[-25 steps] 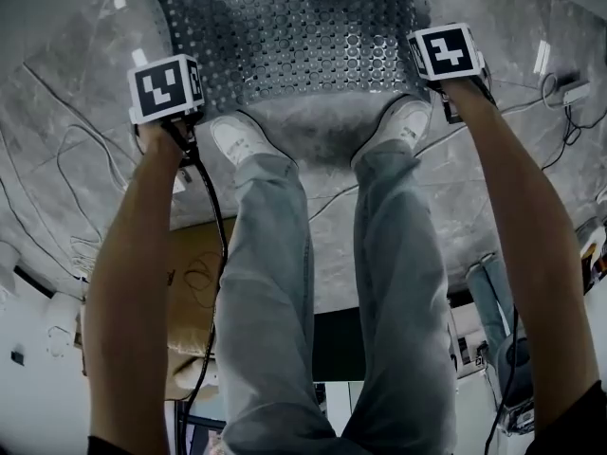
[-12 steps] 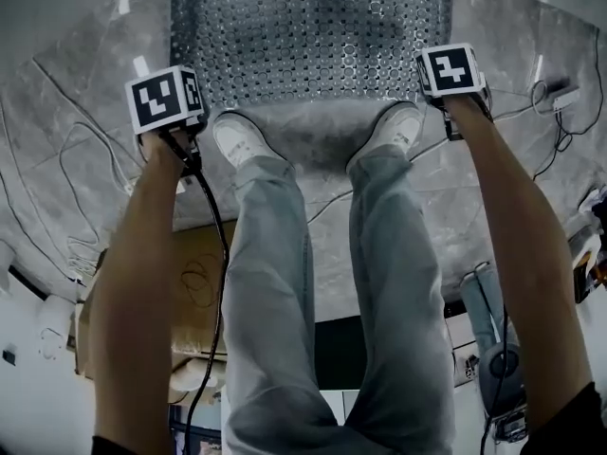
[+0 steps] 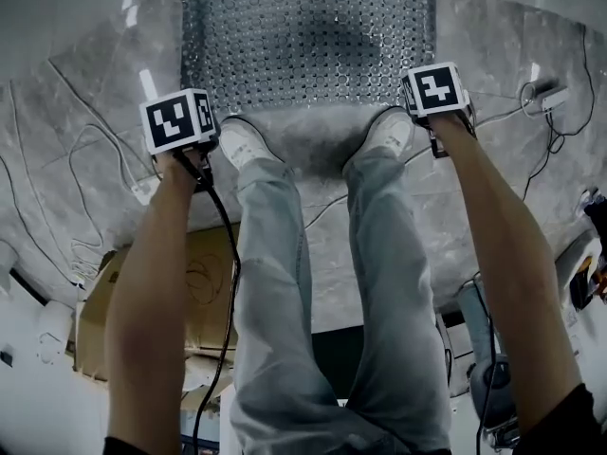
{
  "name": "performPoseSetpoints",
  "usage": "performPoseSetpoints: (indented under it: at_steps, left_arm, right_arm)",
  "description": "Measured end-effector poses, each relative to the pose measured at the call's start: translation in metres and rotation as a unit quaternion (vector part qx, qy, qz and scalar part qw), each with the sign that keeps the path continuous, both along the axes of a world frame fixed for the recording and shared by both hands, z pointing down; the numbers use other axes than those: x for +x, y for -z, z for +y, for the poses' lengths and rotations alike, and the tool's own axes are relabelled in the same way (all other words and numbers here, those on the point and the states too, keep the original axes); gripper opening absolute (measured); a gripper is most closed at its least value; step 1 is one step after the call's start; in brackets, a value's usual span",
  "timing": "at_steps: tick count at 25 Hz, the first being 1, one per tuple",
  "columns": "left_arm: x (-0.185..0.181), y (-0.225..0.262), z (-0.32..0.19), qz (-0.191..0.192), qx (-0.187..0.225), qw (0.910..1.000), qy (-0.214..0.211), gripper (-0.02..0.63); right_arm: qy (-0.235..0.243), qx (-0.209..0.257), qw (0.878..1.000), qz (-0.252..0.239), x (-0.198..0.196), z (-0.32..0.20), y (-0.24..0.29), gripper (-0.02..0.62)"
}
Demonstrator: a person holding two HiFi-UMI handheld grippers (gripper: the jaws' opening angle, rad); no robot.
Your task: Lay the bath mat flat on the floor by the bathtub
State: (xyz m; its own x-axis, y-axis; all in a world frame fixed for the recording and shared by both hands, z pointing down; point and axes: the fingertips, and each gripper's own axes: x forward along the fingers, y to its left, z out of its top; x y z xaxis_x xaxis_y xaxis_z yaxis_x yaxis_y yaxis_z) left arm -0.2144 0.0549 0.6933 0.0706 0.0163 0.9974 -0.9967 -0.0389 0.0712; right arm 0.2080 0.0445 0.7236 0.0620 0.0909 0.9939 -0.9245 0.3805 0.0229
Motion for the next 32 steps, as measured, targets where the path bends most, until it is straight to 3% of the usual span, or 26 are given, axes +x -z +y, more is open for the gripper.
performPoseSetpoints:
  at_steps: [3,9,12,17,23,27,32]
  left_arm:
    - [0.002,0.016,-0.001,0.002,0.007,1.0000,0.000,0.005]
    - [0.018,0.055,-0.002,0.017,0.006,0.9998,0.012,0.005]
    - [0.030,0.072,0.008,0.031,-0.005,0.9991,0.028,0.005]
    - [0.056,0.102,0.017,0.041,-0.008,0.9991,-0.007,0.005]
    - [0.088,0.148,0.037,0.067,-0.002,0.9978,-0.002,0.005]
    - [0.112,0.181,0.031,0.085,0.023,0.9959,-0.018,0.005]
    - [0.127,0.219,0.022,0.106,0.053,0.9929,0.002,0.005]
  right_arm:
    - [-0.012,-0.002,1.000,-0.005,-0.001,0.005,0.012,0.006]
    - [-0.024,-0.004,1.000,-0.010,-0.003,0.017,0.053,0.006]
    - [-0.037,-0.002,0.997,-0.062,-0.026,0.025,0.064,0.006]
    - [-0.029,-0.001,0.998,-0.057,-0.026,0.025,0.087,0.006]
    - [-0.045,0.013,0.995,-0.087,-0.043,0.036,0.127,0.006]
    - [-0.056,0.028,0.993,-0.098,-0.045,0.029,0.153,0.005]
    - [-0.053,0.047,0.988,-0.136,-0.062,0.026,0.193,0.006]
